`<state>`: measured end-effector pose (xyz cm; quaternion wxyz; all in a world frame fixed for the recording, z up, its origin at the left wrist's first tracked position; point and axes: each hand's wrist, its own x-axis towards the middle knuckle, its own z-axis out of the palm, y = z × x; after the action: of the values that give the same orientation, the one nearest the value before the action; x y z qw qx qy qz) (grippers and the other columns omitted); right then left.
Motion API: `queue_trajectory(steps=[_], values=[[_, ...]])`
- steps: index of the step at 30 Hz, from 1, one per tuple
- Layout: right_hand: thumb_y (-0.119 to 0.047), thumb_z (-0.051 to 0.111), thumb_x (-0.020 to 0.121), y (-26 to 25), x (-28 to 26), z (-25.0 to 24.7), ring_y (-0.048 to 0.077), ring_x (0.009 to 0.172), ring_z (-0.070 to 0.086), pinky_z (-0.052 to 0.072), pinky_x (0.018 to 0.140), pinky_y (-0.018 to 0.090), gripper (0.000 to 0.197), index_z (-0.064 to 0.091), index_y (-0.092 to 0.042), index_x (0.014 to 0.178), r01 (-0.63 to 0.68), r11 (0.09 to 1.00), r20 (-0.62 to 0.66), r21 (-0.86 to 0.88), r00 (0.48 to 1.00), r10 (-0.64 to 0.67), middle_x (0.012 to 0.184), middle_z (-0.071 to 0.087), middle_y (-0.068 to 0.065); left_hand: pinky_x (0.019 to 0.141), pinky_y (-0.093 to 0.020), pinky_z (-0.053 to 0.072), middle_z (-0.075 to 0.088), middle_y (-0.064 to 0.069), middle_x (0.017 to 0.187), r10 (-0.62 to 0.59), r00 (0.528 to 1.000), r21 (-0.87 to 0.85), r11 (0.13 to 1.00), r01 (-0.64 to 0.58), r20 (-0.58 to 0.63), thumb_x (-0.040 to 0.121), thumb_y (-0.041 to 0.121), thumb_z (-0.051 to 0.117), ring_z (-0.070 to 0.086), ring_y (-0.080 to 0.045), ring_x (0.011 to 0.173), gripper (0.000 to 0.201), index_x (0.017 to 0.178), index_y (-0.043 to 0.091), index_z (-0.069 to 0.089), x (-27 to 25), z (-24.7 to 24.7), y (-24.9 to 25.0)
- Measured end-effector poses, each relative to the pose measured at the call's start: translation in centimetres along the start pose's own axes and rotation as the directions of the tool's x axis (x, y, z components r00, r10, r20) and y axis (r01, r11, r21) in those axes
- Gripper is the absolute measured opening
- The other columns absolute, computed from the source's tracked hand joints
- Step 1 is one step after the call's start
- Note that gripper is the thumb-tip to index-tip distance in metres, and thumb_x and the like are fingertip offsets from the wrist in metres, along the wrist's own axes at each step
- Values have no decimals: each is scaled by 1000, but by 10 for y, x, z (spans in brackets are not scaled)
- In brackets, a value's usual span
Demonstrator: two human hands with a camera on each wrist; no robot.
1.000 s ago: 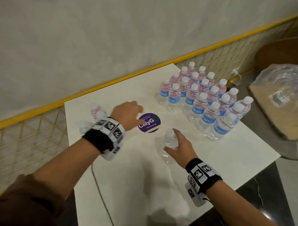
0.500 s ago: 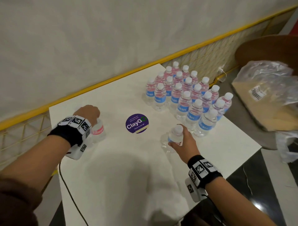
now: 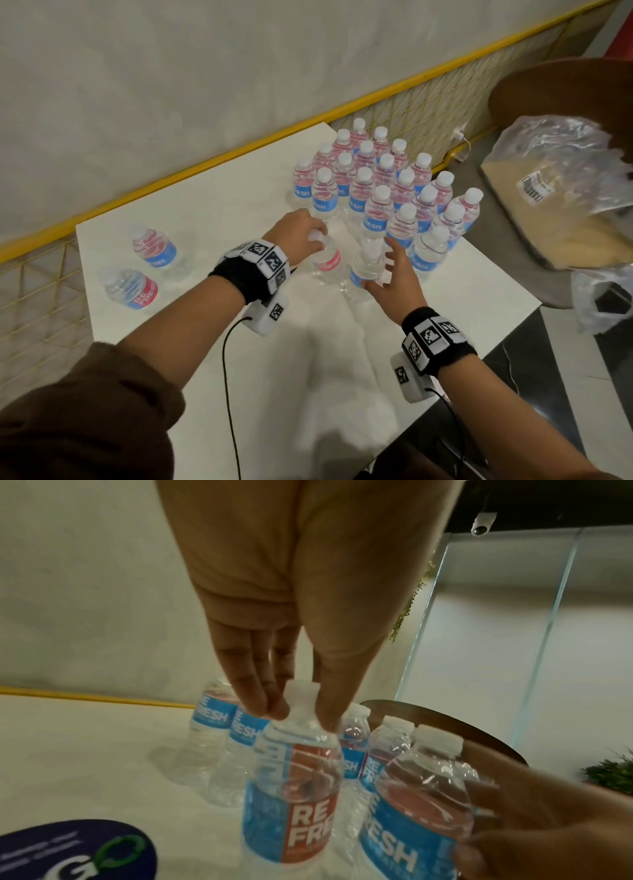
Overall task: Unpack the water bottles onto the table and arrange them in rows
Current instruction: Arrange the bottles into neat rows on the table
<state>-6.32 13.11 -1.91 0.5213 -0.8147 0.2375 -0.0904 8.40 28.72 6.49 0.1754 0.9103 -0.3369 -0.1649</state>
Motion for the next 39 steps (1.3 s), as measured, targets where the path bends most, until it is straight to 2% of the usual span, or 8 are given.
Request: queue_trajectory(steps=[9, 13, 17, 21, 24, 32, 35, 39], values=[[-14, 68, 83, -34, 16, -25, 16, 105, 54, 37, 87, 18, 49, 53, -22, 129, 158, 942, 88, -295, 986, -138, 125, 56, 3, 75, -29, 42, 59, -8, 96, 52, 999, 14, 999, -52, 9, 79, 35, 73, 58, -25, 92, 37, 107, 13, 64, 39, 10, 23], [-8, 62, 86, -35, 25, -25, 21, 119, 53, 39, 96, 23, 52, 49, -23, 134, 169, 924, 129, -343, 983, -132, 133, 54, 4, 63, -29, 36, 51, 0, 83, -51, 999, 132, 990, 53, -17, 81, 54, 62, 52, -21, 78, 40, 90, 18, 46, 43, 15, 24], [-10, 61, 87, -31, 26, -25, 24, 121, 51, 43, 103, 34, 58, 42, -28, 139, 184, 914, 157, -362, 978, -134, 138, 49, 5, 71, -30, 41, 53, 2, 97, -75, 997, 41, 996, 74, 25, 75, 53, 70, 53, -19, 86, 51, 109, 20, 51, 47, 12, 11], [-16, 70, 81, -25, 24, -22, 24, 119, 51, 46, 100, 40, 70, 36, -31, 140, 124, 934, 163, -334, 984, -73, 134, 51, 5, 93, -37, 47, 53, -3, 123, -6, 997, -145, 989, 17, 78, 69, 26, 80, 53, -23, 109, 65, 126, 24, 49, 44, 17, -4], [-12, 67, 84, -25, 25, -19, 25, 120, 52, 45, 101, 36, 69, 34, -29, 141, 93, 959, 150, -267, 987, -54, 134, 52, 5, 89, -30, 45, 56, -4, 124, -18, 1000, -250, 968, 23, 22, 77, 17, 75, 54, -21, 99, 56, 127, 19, 49, 44, 24, -5], [-16, 63, 88, -15, 27, -10, 25, 118, 56, 46, 99, 34, 62, 33, -23, 142, -6, 981, 49, -196, 999, 15, 131, 55, 7, 91, -34, 49, 56, -6, 127, -165, 979, -483, 871, 85, -124, 76, 23, 77, 60, -26, 107, 66, 133, 22, 43, 46, 46, -11], [-26, 65, 87, -7, 29, -4, 26, 111, 59, 44, 88, 28, 59, 38, -16, 138, -143, 964, 25, -223, 988, 152, 121, 61, 13, 97, -38, 46, 52, -9, 131, -295, 955, -438, 862, 254, -28, 71, 34, 80, 55, -28, 117, 86, 140, 17, 32, 41, 69, -16], [-37, 65, 86, 2, 34, 8, 27, 110, 58, 46, 91, 33, 59, 47, -7, 133, -311, 922, 49, -229, 943, 330, 116, 65, 14, 90, -44, 53, 62, -13, 118, -413, 900, -449, 784, 429, 139, 76, 45, 73, 63, -34, 105, 76, 134, 12, 37, 44, 103, -21]])
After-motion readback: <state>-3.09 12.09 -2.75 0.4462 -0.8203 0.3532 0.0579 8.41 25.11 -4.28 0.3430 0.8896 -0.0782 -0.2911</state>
